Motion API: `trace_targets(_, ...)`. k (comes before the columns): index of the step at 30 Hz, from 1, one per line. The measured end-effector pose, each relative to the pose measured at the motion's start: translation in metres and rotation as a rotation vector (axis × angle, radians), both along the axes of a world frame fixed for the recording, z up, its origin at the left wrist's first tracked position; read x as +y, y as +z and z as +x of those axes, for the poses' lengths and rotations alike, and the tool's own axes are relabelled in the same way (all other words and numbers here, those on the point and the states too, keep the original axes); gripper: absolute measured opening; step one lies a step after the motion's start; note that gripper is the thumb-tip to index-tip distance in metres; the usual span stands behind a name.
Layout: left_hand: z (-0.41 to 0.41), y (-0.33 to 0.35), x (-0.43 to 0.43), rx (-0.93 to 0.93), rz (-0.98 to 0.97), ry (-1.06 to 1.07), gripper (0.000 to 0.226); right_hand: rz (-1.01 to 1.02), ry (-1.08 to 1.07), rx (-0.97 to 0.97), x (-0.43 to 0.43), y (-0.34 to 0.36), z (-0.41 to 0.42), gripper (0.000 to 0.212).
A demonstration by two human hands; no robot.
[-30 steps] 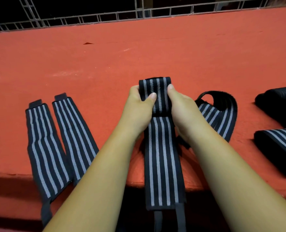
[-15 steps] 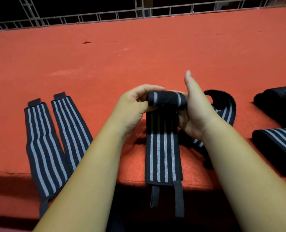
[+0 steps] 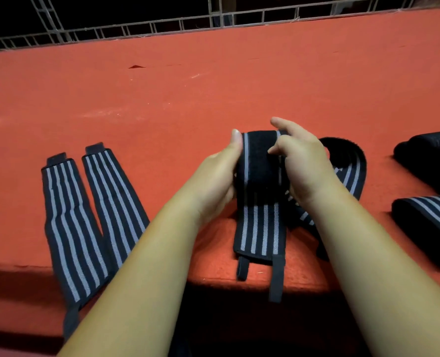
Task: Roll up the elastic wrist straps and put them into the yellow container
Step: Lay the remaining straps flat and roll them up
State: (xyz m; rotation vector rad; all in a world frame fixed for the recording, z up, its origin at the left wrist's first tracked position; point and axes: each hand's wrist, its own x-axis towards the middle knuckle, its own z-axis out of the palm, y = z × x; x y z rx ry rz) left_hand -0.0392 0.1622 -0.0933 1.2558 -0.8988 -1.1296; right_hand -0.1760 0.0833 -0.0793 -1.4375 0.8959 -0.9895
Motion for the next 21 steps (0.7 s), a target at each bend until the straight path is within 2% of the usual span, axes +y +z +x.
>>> trace_targets(3, -0.009, -0.004, -0.001, -0.106, 0.009, 0.026, 0.060, -0.043, 0.008, 0.049, 0.004, -0.001, 0.004, 0.072)
trace_targets(6, -0.005, -0.005, -0.001, -0.072, -0.016, 0.027, 0.036, -0.006, -0.025, 0.028, 0.004, -0.004, 0.004, 0.079)
trace_targets(9, 0.004, -0.005, 0.003, -0.181, -0.027, -0.062, 0.036, 0.015, -0.040, -0.003, 0.006, -0.003, 0.001, 0.085)
trace_targets(13, 0.008, -0.003, 0.006, -0.125, -0.039, 0.042, 0.031, 0.051, -0.024, -0.036, 0.007, -0.004, 0.000, 0.084)
trace_targets(15, 0.009, -0.004, 0.004, -0.091, -0.055, 0.101, 0.029, 0.080, -0.007, -0.027, 0.008, -0.005, 0.001, 0.074)
trace_targets(18, 0.011, -0.003, 0.000, -0.043, -0.069, 0.194, 0.027, 0.093, 0.035, 0.018, 0.009, -0.007, 0.006, 0.041)
trace_targets(21, 0.018, -0.001, -0.002, 0.052, -0.067, 0.304, 0.022, 0.035, 0.094, 0.139, 0.009, -0.010, 0.006, 0.029)
